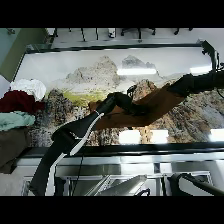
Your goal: Fold the shirts.
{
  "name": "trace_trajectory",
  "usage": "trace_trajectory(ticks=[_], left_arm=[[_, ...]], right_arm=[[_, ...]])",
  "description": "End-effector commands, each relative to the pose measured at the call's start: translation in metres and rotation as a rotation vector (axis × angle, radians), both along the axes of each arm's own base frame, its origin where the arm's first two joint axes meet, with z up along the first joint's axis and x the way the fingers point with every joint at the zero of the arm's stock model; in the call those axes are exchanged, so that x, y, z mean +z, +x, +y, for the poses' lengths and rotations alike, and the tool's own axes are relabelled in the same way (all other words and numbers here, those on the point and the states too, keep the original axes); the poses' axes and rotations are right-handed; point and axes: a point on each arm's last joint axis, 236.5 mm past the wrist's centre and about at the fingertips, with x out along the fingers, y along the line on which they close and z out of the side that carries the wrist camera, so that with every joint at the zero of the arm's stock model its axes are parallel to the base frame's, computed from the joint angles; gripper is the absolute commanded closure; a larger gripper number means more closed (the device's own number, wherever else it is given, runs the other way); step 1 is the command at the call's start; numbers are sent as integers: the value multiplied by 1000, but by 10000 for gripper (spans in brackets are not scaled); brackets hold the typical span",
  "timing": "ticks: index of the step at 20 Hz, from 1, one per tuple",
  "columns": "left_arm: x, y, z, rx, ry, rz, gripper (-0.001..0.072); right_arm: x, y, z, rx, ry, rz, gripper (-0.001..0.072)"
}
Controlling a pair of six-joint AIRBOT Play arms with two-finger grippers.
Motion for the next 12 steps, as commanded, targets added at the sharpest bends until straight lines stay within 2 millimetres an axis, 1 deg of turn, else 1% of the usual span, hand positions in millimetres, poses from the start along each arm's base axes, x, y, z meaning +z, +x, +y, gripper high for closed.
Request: trace_trajectory(ticks=[1,3,5,6,7,8,9,10,11,12], left_arm=[[43,-4,43,-87,29,53,691],[86,18,102,-66,84,4,691],[142,48,184,20,182,-122,691],[176,65,233,102,243,-215,691],[212,75,277,188,284,-301,691],[251,79,320,285,309,-389,691],[287,78,360,378,323,-464,691],[315,71,391,454,333,-519,691],[339,63,419,521,335,-562,691],[355,54,441,575,343,-586,691]], right_arm=[[-7,-5,3,-6,5,47,691],[-5,-5,8,-9,19,56,691],[-3,-1,17,-14,30,51,691],[-2,5,28,-23,36,38,691],[-2,13,45,-33,47,26,691],[-3,20,70,-34,62,3,691],[-5,27,101,-20,75,-28,691],[-9,32,142,3,93,-56,691],[-17,36,186,23,111,-89,690],[-30,39,231,32,125,-124,690]])
